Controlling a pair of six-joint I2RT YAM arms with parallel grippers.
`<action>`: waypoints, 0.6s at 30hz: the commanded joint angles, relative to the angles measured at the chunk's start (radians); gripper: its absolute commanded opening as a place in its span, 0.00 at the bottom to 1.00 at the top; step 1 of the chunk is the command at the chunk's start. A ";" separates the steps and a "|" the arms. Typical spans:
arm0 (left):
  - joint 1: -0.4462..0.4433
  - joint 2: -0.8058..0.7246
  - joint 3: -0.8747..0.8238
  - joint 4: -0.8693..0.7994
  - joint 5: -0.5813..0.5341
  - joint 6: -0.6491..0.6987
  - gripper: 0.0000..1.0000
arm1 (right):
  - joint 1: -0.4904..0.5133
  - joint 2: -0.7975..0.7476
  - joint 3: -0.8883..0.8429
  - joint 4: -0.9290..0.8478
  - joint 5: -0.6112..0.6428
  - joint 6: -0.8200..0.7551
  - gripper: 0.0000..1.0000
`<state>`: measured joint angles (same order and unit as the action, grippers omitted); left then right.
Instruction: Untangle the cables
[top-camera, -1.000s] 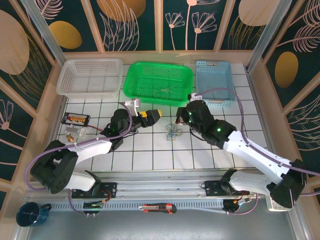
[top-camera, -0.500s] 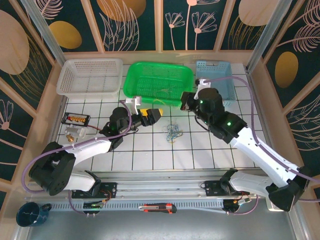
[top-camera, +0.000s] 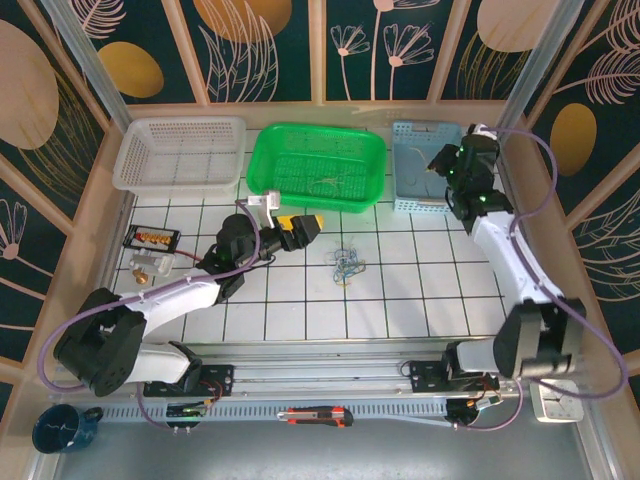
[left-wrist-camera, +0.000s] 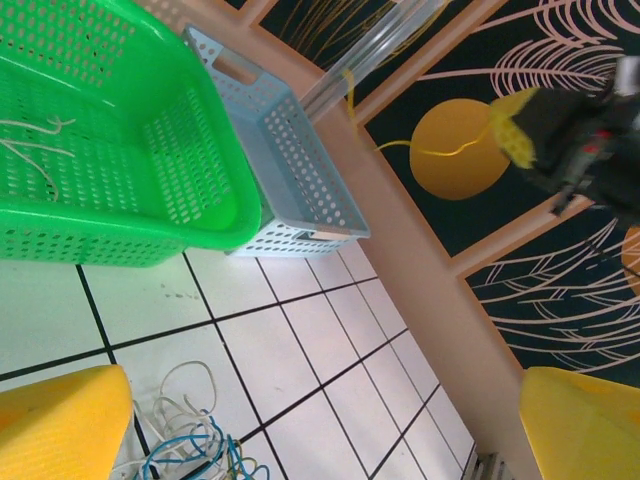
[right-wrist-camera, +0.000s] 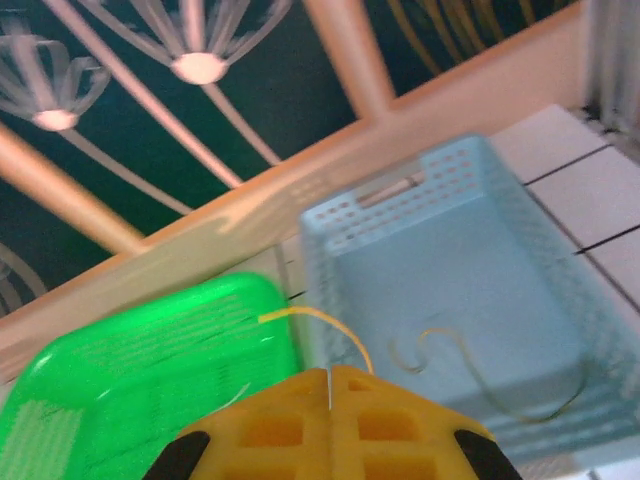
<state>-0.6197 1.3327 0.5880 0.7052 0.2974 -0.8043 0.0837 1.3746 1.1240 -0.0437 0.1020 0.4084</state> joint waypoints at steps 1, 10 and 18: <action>0.006 -0.024 -0.011 0.007 -0.025 -0.001 0.99 | -0.074 0.124 0.043 0.135 -0.057 0.003 0.00; 0.008 -0.036 -0.028 0.019 -0.042 -0.017 0.99 | -0.160 0.463 0.237 0.142 -0.298 -0.009 0.31; 0.007 -0.030 -0.041 0.033 -0.046 -0.022 0.99 | -0.149 0.311 0.153 0.182 -0.366 0.028 0.53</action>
<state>-0.6197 1.3132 0.5610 0.7048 0.2554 -0.8154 -0.0742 1.7927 1.2945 0.0826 -0.2081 0.4129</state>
